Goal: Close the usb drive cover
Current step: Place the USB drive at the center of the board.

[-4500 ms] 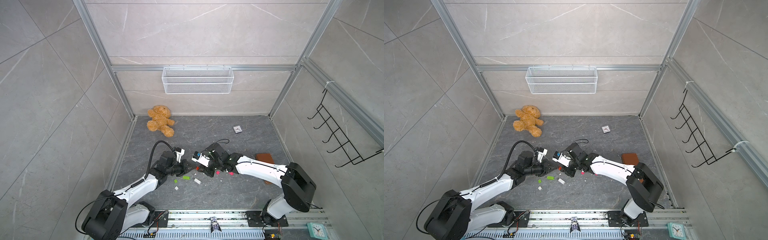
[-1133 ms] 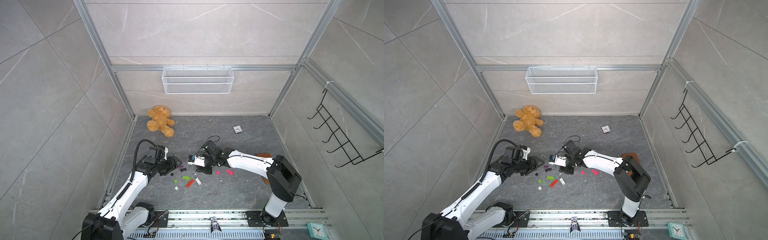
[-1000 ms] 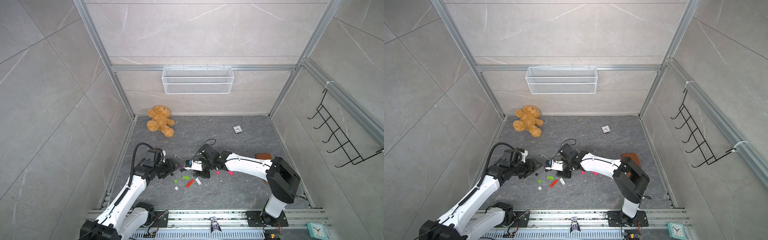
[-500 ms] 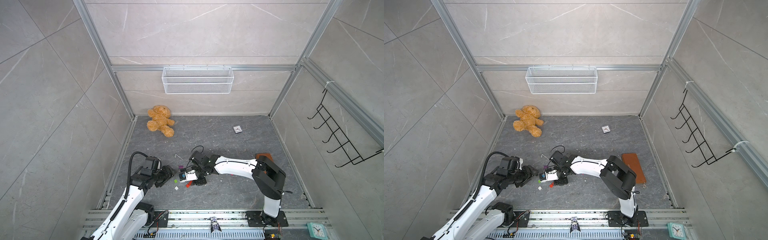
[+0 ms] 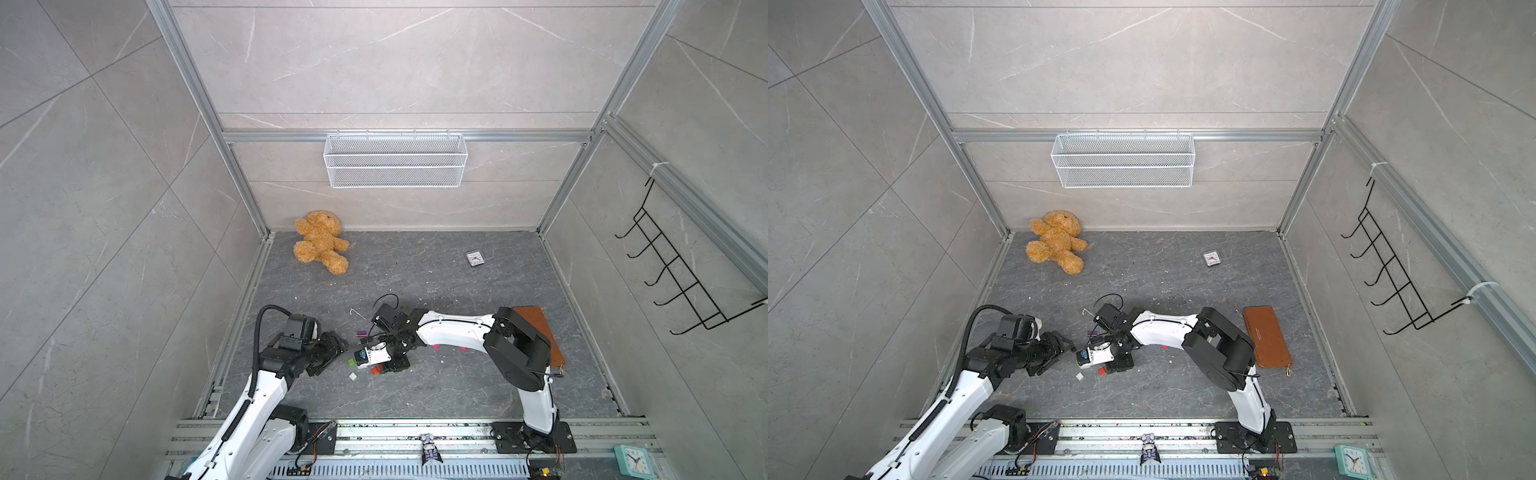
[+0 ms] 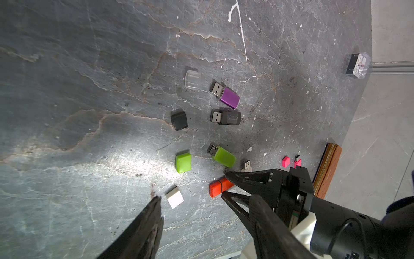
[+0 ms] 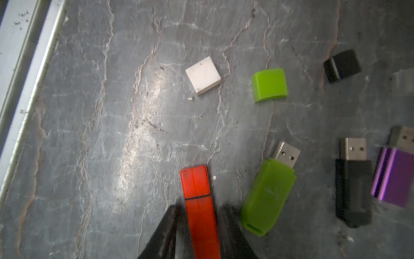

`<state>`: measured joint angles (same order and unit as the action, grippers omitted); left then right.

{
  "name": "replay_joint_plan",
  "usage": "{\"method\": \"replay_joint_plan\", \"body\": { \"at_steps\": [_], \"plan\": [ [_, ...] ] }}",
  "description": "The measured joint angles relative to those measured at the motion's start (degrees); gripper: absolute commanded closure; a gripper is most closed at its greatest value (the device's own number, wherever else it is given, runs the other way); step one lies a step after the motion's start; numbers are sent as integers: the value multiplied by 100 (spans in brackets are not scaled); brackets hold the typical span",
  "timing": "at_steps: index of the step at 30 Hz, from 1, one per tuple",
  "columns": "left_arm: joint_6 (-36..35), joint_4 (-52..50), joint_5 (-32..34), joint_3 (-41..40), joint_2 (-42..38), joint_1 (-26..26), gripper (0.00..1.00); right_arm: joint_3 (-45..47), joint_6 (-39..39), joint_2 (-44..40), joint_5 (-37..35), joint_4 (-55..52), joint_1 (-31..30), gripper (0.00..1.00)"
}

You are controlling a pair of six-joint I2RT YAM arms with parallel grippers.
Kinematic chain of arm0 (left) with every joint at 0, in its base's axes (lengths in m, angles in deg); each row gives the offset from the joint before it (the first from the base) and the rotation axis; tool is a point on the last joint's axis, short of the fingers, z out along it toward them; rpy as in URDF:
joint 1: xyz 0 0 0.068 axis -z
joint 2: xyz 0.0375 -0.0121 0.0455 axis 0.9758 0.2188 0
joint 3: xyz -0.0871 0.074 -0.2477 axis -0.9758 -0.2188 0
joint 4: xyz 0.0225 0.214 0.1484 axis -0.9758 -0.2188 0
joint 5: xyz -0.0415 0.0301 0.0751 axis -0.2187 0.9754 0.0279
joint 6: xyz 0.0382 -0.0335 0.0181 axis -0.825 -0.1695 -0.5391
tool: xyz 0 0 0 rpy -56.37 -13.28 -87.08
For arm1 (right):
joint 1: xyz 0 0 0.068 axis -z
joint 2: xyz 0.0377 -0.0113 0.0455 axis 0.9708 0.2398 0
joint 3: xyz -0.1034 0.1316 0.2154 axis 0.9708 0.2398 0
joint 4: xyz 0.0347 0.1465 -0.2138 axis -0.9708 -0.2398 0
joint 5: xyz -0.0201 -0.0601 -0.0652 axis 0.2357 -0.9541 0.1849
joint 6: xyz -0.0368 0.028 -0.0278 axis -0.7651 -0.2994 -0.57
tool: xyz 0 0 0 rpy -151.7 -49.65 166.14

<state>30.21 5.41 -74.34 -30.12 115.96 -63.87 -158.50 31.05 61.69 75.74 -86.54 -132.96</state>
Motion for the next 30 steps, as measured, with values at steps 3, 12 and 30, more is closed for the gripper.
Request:
{"method": "replay_joint_plan", "body": {
  "at_steps": [3, 12, 30],
  "plan": [
    [-4, -46, 0, 0, 0, -33, 35, -28, 28, 0, -37, -151, -17, 68],
    [-22, -87, -2, 0, 11, -83, 35, 179, 520, -229, -63, -319, -70, 65],
    [-350, -120, -608, 297, 380, -1397, 35, -560, 627, -83, 503, 564, -295, 63]
  ]
}}
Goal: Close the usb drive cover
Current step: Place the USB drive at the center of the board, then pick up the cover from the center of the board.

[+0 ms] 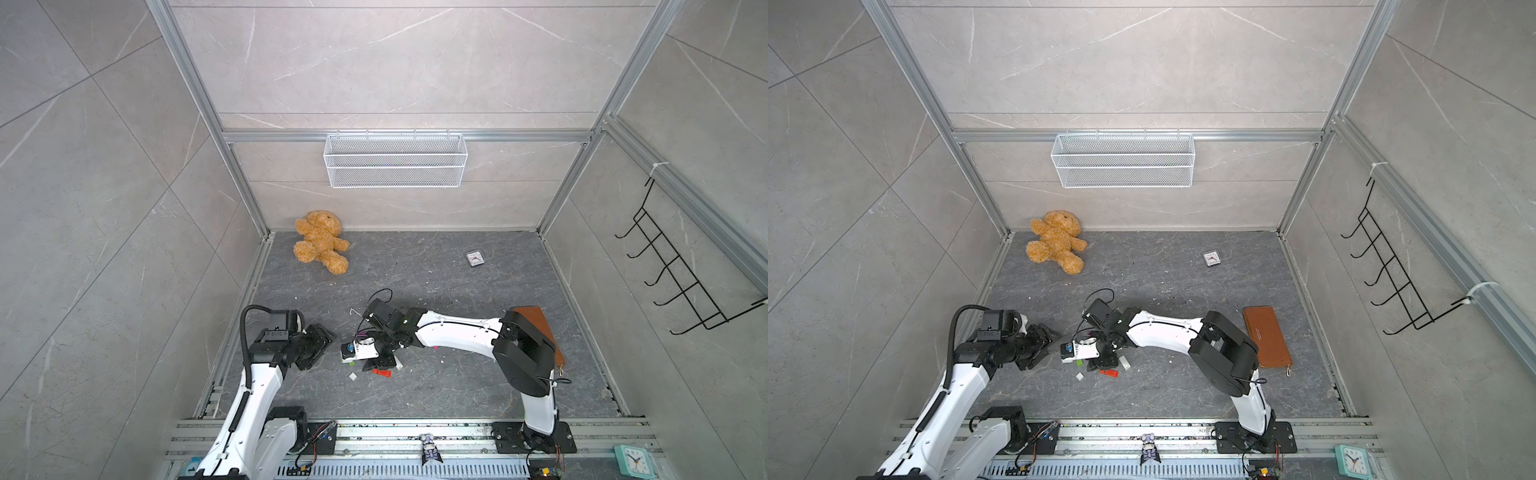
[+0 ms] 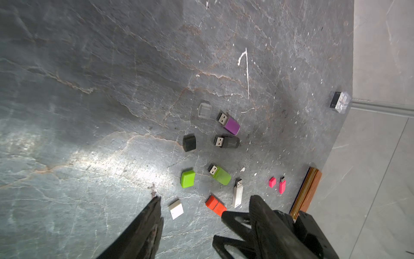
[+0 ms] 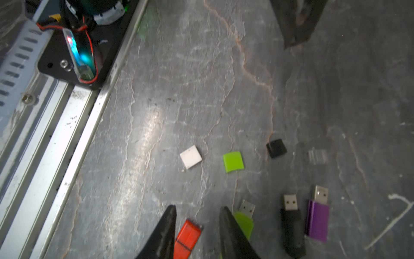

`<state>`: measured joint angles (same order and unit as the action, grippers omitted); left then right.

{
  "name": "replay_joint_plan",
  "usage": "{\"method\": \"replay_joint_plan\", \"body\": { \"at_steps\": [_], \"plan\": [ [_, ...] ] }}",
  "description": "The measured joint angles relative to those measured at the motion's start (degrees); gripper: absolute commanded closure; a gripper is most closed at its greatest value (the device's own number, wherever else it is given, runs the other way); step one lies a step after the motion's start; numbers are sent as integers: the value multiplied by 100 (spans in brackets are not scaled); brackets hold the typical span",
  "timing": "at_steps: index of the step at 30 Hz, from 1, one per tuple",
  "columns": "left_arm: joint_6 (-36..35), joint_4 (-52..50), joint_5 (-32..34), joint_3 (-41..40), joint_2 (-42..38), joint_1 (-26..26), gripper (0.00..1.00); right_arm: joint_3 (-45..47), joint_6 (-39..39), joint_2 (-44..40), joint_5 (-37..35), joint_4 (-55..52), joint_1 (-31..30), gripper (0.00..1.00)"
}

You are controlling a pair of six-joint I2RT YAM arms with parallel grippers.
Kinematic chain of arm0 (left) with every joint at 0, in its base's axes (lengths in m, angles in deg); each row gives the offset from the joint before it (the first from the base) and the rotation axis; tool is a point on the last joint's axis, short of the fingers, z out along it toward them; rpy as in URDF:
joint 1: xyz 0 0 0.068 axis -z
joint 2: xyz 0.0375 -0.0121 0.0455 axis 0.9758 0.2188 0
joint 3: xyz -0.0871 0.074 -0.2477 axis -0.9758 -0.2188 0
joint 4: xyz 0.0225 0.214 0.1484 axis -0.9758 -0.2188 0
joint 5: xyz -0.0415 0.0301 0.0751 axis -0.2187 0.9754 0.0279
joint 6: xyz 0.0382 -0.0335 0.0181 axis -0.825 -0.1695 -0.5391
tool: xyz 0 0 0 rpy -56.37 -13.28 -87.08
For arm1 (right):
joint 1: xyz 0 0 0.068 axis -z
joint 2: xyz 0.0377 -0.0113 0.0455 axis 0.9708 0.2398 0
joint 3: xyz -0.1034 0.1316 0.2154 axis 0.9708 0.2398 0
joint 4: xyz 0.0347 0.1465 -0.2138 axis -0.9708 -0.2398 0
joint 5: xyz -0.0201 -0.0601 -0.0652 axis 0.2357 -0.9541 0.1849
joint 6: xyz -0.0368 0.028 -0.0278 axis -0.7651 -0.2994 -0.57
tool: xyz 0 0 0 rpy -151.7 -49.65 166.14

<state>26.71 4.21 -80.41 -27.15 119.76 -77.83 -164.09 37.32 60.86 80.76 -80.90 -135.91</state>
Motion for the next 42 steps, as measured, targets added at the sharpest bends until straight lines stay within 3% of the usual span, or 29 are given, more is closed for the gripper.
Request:
{"method": "replay_joint_plan", "body": {
  "at_steps": [5, 13, 42],
  "plan": [
    [-28, 92, -354, 0, 151, -326, 35, -557, -306, 472, 173, -105, -146, 63],
    [-50, 203, -623, -4, 162, -372, 35, -1005, -675, 984, 278, -455, -310, 62],
    [-55, 356, -828, -116, 203, -372, 35, -1425, -1054, 1445, 61, -981, -308, 61]
  ]
}}
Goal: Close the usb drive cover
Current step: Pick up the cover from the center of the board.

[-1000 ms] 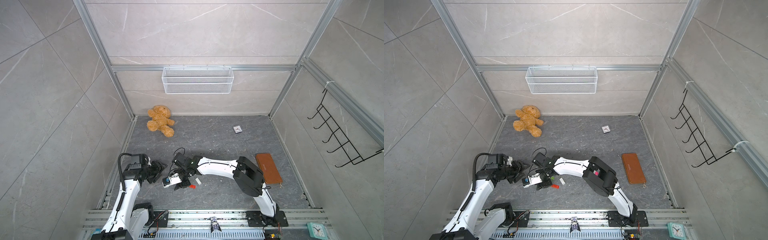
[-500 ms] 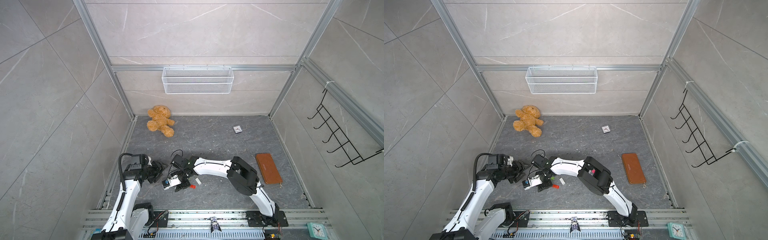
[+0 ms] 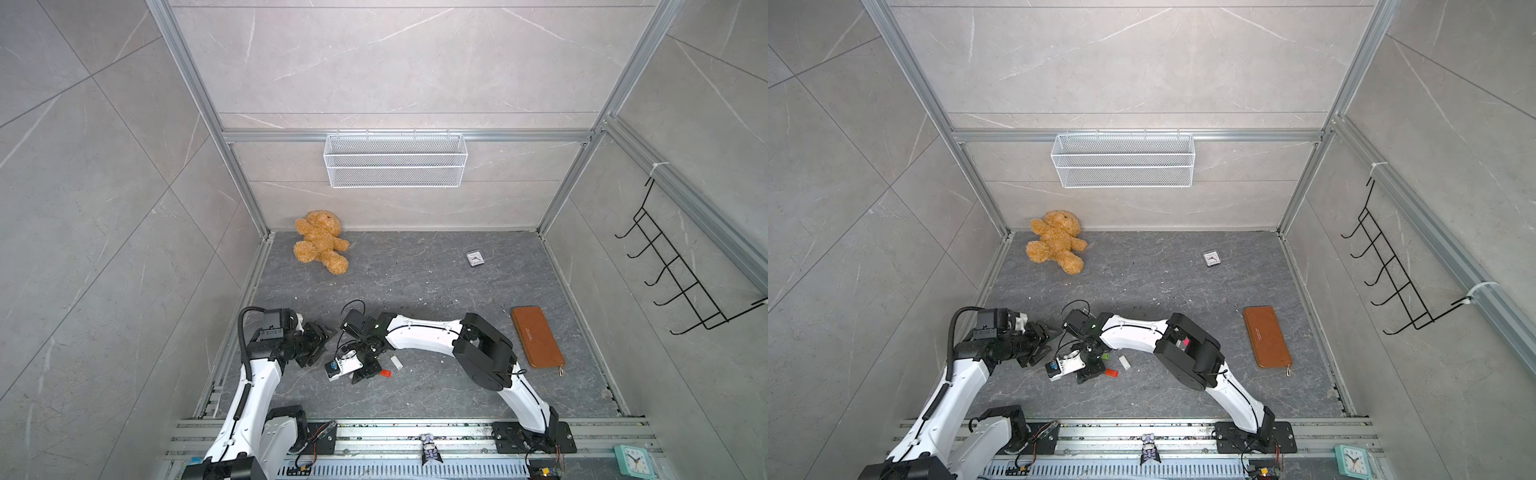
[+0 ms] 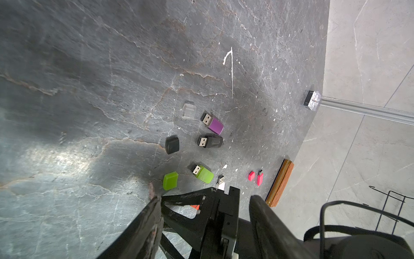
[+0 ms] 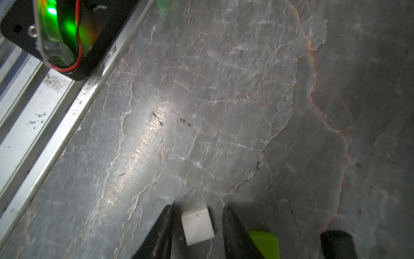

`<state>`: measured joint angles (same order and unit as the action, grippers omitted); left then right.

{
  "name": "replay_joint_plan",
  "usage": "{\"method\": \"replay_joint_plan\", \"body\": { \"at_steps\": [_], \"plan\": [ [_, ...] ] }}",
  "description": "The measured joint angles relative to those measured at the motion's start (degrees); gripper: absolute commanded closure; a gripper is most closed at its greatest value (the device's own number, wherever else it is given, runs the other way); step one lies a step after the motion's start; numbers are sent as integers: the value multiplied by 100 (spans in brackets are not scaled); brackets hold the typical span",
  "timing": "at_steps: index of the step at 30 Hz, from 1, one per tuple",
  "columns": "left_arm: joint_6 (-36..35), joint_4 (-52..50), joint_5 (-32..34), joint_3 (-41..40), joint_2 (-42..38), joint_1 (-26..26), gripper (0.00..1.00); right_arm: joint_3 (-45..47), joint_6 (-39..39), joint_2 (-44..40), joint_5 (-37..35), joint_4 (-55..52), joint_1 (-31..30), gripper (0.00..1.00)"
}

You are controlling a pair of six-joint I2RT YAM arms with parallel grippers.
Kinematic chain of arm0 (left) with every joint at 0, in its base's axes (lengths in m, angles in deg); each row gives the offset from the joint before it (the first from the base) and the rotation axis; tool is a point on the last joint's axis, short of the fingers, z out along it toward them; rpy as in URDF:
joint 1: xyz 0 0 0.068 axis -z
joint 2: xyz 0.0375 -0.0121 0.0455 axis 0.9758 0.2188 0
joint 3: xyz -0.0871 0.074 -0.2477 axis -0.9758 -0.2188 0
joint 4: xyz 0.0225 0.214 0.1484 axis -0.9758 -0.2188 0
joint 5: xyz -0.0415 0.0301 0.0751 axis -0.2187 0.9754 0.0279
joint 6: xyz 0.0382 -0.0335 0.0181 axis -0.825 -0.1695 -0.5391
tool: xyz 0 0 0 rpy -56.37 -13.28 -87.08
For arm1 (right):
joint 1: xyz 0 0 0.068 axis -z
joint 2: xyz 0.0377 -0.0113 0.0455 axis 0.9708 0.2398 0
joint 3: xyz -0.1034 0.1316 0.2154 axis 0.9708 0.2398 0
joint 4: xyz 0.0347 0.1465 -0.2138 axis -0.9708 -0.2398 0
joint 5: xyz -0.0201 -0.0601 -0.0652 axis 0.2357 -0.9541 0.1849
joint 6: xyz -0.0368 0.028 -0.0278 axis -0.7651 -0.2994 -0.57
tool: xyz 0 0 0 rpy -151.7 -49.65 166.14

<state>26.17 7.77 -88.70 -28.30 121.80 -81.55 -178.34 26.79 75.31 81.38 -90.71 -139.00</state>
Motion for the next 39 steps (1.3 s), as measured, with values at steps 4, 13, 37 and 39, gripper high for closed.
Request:
{"method": "replay_joint_plan", "body": {
  "at_steps": [4, 13, 37, 39],
  "plan": [
    [0, 15, -33, -2, 0, 0, 35, 0, -81, 0, -24, -26, 0, 63],
    [0, 28, -37, -20, 0, 0, 35, 0, -107, -2, -90, -24, 0, 68],
    [0, 28, -50, -87, -11, -9, 36, 98, -101, -79, -155, -46, 11, 77],
    [0, 28, -52, -87, -13, -9, 36, 101, -85, -83, -155, -42, 11, 78]
  ]
}}
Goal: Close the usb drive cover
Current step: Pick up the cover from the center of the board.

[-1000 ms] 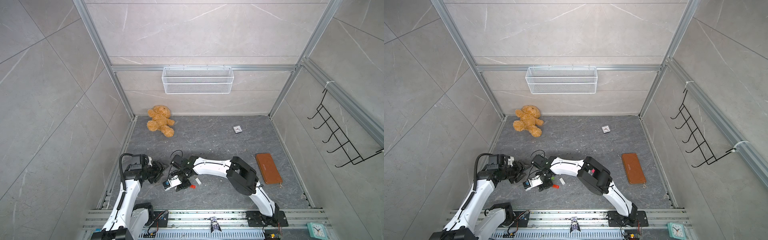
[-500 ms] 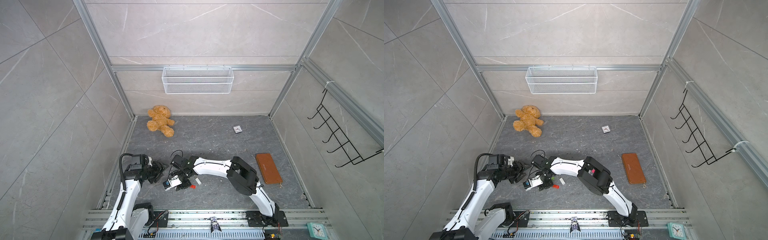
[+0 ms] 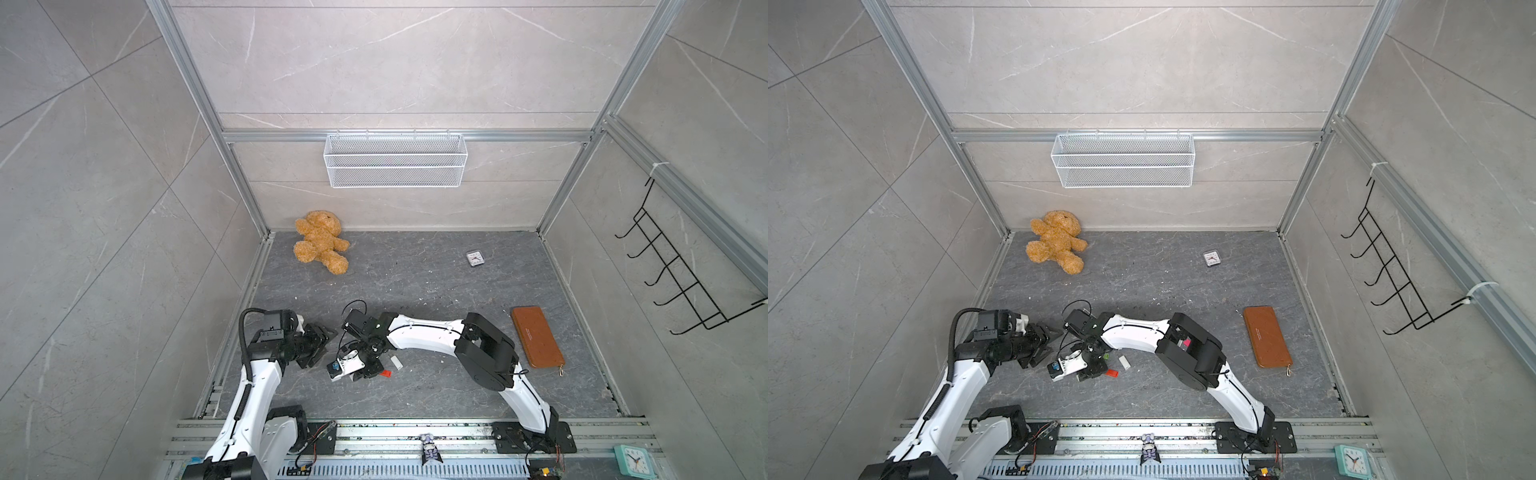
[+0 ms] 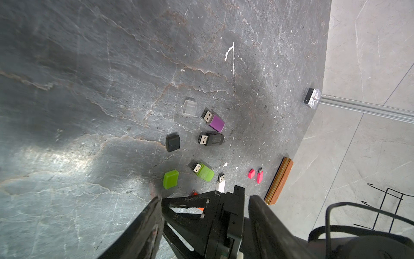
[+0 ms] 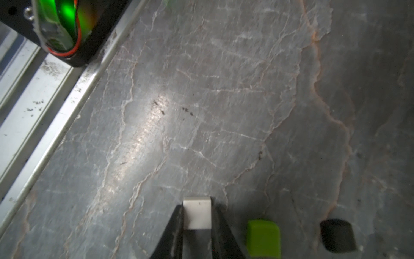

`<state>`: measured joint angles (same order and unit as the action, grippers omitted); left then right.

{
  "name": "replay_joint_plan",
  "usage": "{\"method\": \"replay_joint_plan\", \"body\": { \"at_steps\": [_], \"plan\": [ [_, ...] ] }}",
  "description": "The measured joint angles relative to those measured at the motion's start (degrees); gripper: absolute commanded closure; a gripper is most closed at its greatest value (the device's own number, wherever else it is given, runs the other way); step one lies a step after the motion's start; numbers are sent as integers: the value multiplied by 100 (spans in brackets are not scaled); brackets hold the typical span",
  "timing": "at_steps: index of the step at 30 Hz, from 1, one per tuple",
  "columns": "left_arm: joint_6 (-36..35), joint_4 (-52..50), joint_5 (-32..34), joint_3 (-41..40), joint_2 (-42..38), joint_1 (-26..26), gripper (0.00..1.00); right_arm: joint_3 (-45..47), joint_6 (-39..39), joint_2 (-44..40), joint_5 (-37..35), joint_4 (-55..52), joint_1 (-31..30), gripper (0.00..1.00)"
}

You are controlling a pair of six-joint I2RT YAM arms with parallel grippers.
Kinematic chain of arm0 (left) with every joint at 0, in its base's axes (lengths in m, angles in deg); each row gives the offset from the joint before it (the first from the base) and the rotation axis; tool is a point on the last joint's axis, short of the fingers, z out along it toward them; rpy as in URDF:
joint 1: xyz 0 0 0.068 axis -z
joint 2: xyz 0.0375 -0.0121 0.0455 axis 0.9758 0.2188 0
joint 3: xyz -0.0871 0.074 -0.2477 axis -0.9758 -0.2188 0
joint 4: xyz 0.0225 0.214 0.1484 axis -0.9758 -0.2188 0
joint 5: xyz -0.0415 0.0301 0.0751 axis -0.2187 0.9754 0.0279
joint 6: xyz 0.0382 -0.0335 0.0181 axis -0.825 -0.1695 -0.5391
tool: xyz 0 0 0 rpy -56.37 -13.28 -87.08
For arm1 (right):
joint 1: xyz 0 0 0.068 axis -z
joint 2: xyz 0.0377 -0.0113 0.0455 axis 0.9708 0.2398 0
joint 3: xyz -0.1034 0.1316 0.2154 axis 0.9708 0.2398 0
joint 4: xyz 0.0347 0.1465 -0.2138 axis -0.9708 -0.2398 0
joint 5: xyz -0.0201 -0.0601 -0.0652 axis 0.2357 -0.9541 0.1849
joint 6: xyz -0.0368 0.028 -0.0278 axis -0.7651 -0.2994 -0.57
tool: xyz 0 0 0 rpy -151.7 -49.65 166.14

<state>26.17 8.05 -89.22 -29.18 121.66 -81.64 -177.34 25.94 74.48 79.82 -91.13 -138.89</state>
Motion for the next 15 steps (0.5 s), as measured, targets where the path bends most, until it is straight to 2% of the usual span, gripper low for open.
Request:
{"method": "replay_joint_plan", "body": {
  "at_steps": [8, 15],
  "plan": [
    [2, 11, -85, -7, -9, 0, 37, 638, 428, -385, 68, 433, 37, 82],
    [101, 522, -796, -304, -83, 0, 43, 1834, 1364, -1390, 492, 1563, 439, 82]
  ]
}}
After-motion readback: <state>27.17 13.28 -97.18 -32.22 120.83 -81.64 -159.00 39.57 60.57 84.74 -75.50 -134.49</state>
